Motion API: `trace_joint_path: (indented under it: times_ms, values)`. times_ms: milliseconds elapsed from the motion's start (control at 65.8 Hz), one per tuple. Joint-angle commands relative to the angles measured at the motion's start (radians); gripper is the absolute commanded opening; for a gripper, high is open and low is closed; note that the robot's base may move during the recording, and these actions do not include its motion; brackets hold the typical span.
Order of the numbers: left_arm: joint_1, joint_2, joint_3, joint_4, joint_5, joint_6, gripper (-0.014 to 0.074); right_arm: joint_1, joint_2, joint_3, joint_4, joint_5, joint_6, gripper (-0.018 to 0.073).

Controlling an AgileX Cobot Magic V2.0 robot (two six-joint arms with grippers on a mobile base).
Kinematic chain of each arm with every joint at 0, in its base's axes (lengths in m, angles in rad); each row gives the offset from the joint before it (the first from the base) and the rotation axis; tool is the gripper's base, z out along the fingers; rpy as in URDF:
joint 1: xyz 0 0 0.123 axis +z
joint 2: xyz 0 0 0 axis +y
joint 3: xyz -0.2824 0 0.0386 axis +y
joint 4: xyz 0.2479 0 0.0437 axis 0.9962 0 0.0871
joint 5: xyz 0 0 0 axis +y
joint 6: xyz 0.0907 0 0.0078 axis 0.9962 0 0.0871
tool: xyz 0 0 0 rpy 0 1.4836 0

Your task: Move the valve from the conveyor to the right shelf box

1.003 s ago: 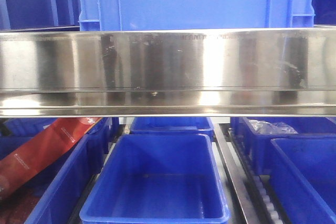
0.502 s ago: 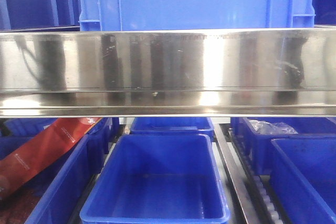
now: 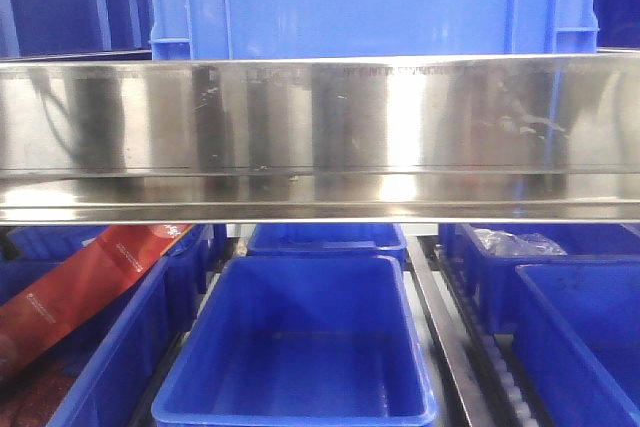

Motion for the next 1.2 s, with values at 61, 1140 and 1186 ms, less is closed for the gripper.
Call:
trace_joint_path:
  times_ms: [61,1140,1186]
  values:
    - [0.005,-0.004,0.000,0.003,-0.017,0.001,-0.0111,-0.108,-0.119,0.129,-0.011,-0.019,-0.005,-0.0167]
    - [0.005,-0.004,0.000,0.003,-0.017,0.001,-0.0111,-0.012,-0.159,0.234,-0.036,-0.050,-0.005,-0.0167]
    - [0.005,-0.004,0.000,0.003,-0.017,0.001,-0.0111,-0.012,-0.159,0.234,-0.036,-0.050,-0.005,-0.0167]
